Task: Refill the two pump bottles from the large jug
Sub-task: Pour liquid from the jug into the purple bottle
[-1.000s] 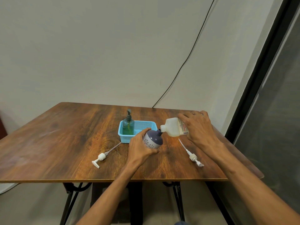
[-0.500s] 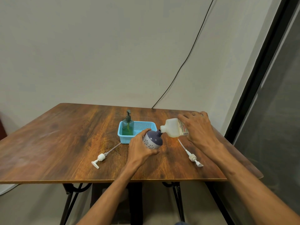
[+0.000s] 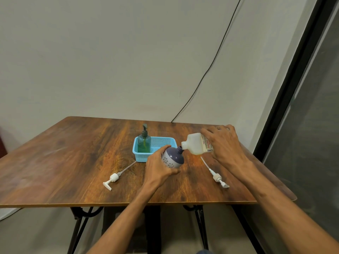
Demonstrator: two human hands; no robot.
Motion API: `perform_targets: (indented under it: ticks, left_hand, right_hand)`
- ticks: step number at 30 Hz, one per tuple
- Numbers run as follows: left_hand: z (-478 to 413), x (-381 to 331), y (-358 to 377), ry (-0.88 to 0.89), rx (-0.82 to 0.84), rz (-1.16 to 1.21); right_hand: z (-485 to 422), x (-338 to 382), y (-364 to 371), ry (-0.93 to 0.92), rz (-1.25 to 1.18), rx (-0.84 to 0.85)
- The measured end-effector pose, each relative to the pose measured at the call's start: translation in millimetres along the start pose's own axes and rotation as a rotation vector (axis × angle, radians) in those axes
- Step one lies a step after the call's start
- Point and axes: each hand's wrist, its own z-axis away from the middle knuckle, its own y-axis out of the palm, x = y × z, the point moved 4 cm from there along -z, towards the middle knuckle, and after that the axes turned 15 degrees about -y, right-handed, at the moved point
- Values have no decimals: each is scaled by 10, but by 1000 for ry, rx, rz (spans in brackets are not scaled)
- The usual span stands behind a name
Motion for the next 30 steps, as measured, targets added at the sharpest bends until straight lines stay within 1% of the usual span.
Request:
perform_targets:
  ticks: [13, 18, 30]
  left_hand:
    - [26, -27, -37, 13, -7, 4]
    - [16, -23, -33, 1, -10, 2]
    - [32, -29, -37, -3, -1, 11]
  right_hand:
    - [-20, 14, 2, -9, 17, 25]
    - [-18, 17, -24, -13, 21, -7]
    - [-35, 35, -73, -21, 44, 2]
